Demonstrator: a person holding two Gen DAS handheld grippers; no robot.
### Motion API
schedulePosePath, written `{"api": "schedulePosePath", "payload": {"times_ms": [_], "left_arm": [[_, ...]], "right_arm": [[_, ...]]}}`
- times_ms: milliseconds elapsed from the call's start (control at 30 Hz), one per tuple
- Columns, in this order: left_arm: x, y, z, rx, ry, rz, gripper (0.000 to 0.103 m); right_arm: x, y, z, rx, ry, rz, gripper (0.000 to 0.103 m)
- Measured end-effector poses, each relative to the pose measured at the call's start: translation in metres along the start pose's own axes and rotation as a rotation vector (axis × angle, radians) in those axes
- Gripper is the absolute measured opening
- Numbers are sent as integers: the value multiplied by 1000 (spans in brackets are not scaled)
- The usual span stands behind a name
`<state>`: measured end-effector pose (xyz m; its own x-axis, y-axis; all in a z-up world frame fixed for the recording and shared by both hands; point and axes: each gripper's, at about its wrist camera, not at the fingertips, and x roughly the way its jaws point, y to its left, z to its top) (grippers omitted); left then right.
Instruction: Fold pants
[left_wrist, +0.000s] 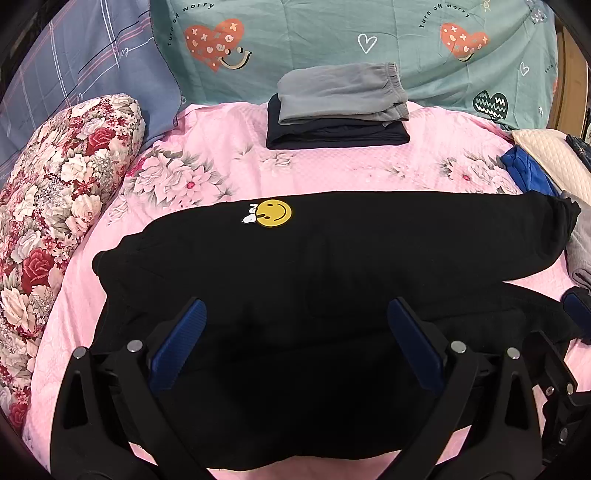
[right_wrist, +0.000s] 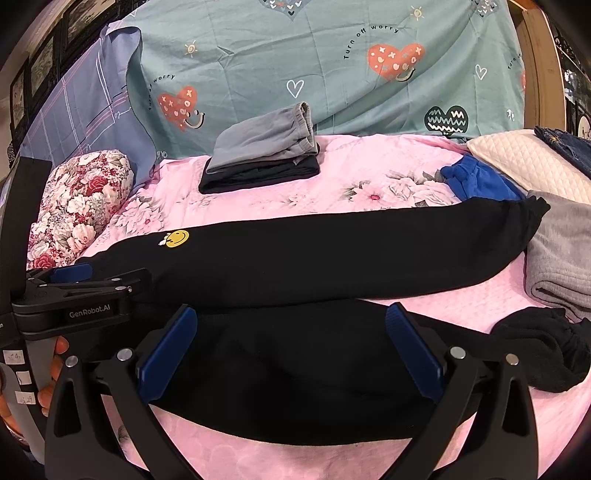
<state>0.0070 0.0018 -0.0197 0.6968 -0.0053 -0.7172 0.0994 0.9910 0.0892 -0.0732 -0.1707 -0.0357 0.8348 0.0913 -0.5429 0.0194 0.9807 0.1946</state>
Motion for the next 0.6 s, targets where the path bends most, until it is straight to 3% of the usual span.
{"api": "schedulePosePath", "payload": {"times_ms": [367, 467, 600], "left_arm": [[-6, 12, -4, -5, 10, 15, 100], [-18, 30, -11, -13, 27, 25, 100], [-51, 88, -25, -129, 69, -55, 100]], "right_arm": [[1, 0, 0, 3, 8, 3, 102], [1, -1, 0, 6, 9, 9, 102], [-2, 0, -1, 8, 7, 22, 102]]}}
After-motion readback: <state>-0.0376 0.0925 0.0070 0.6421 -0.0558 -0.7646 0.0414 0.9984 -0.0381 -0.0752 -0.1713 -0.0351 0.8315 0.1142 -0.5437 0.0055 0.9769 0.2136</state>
